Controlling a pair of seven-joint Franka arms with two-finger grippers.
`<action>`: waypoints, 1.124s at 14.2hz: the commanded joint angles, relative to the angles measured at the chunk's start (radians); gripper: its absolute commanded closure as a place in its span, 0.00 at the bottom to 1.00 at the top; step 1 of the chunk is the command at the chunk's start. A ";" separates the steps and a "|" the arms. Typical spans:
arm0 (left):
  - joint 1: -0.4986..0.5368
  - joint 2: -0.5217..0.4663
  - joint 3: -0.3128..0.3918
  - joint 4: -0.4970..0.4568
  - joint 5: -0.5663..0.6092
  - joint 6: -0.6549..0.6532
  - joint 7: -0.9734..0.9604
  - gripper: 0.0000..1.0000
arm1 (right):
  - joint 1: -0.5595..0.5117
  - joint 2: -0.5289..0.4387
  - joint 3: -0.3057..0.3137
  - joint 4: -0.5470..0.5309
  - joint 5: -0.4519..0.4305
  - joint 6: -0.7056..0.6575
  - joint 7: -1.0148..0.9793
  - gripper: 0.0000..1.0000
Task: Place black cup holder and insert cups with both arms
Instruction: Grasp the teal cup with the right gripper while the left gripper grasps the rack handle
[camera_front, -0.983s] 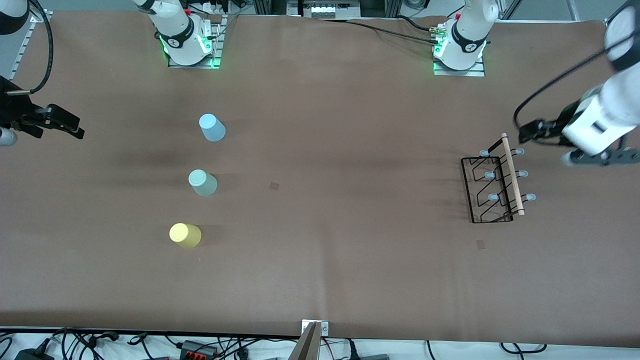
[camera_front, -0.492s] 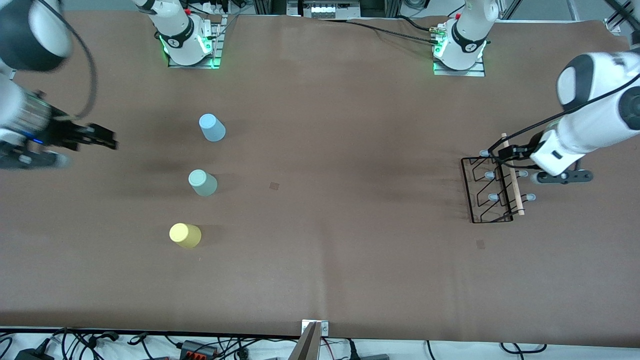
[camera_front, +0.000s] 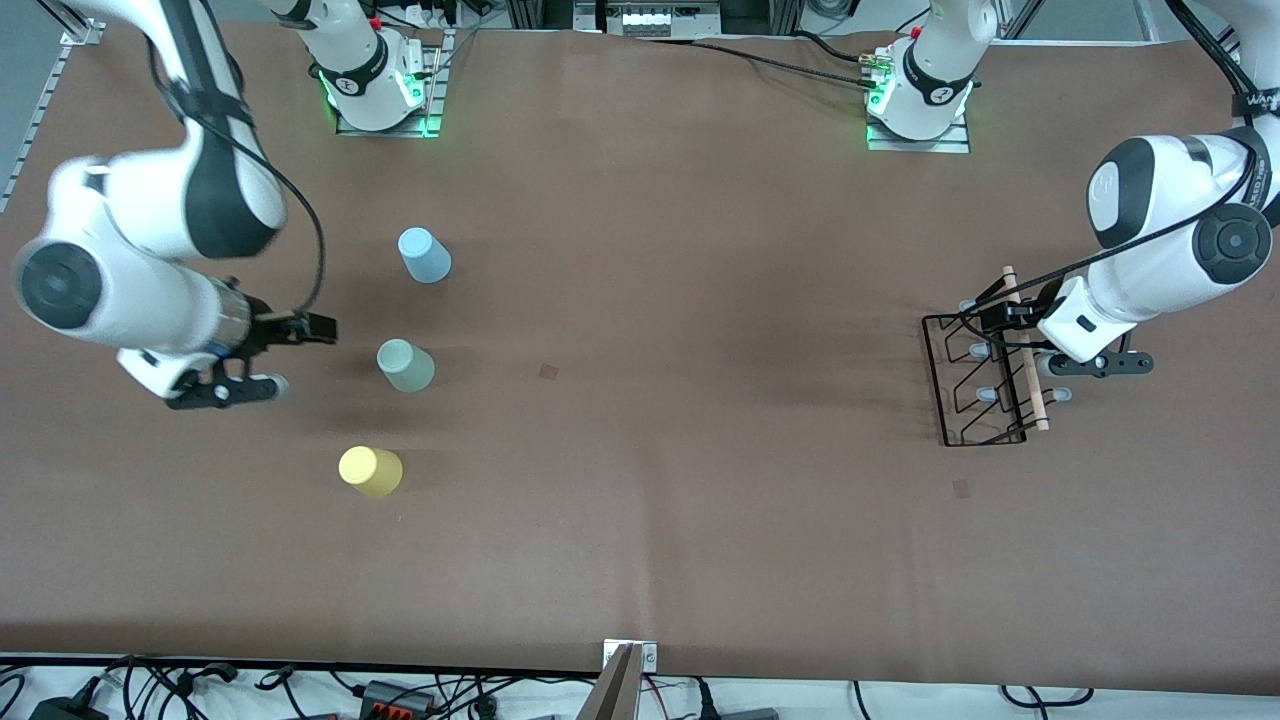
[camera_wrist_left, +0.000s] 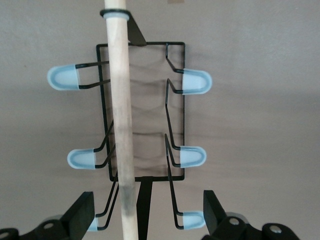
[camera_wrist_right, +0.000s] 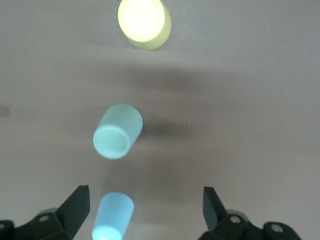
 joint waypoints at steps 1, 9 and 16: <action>0.008 0.024 0.002 0.003 0.049 0.022 0.016 0.22 | 0.030 0.045 -0.003 -0.009 0.001 0.055 0.073 0.00; 0.008 0.042 0.001 0.021 0.066 0.021 0.012 0.68 | 0.085 0.108 -0.001 -0.125 0.006 0.237 0.262 0.00; -0.005 0.031 -0.013 0.085 0.066 -0.109 0.011 0.99 | 0.082 0.134 -0.001 -0.158 0.142 0.262 0.259 0.00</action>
